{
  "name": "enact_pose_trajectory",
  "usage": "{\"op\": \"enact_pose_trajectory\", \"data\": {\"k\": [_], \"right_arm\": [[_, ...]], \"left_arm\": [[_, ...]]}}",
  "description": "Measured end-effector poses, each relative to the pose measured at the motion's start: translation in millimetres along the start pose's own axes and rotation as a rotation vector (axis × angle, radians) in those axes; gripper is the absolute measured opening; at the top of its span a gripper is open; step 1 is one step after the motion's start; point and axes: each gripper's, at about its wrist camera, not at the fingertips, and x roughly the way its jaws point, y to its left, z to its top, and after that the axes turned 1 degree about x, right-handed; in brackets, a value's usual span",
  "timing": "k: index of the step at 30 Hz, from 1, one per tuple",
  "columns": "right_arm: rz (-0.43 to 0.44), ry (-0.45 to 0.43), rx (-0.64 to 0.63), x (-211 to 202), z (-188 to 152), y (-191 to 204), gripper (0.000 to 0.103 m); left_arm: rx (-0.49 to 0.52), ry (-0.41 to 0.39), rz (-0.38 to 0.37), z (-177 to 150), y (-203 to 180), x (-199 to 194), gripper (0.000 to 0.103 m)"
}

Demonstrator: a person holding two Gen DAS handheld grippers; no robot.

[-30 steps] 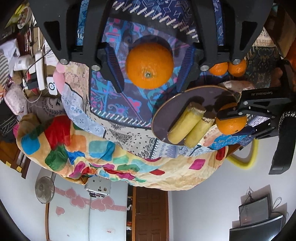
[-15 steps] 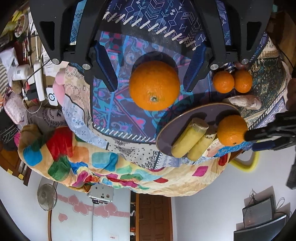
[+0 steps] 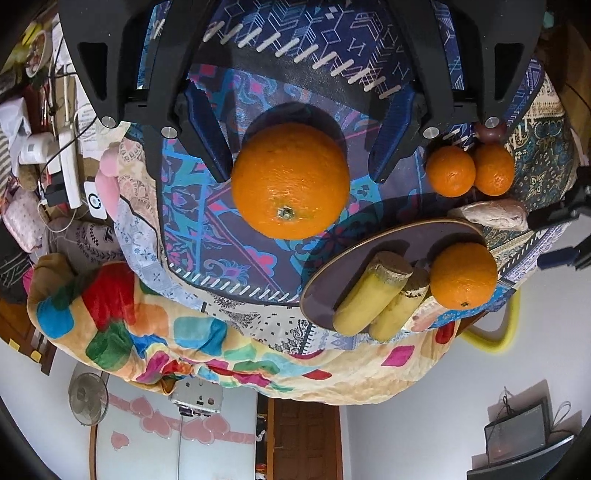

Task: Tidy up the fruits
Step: 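Lower the orange onto the plate with the left gripper while the right grasps another large orange, then carry the large orange toward the plate with the right gripper while the left grasps a small tangerine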

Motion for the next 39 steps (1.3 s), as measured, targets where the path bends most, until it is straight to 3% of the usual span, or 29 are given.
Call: {"op": "enact_pose_trajectory", "data": {"k": [8,10,12,14,19,39], "right_arm": [[0.010,0.035,0.027,11,3,-3,0.072],[0.016,0.039,0.043,12,3,-5,0.066],[0.014,0.033,0.054,10,2,-7,0.063],[0.015,0.031,0.055,10,2,-7,0.062],[0.010,0.026,0.041,9,1,-5,0.061],[0.064,0.010,0.000,-21,-27,5,0.060]], "left_arm": [[0.021,0.017,-0.005,-11,-6,10,0.090],[0.036,-0.002,0.010,-8,-10,11,0.080],[0.049,0.002,-0.010,-5,-13,14,0.063],[0.066,0.009,-0.037,-4,-19,19,0.060],[0.097,0.014,-0.038,-1,-29,24,0.060],[-0.020,0.007,-0.173,1,-54,-2,0.060]]}}
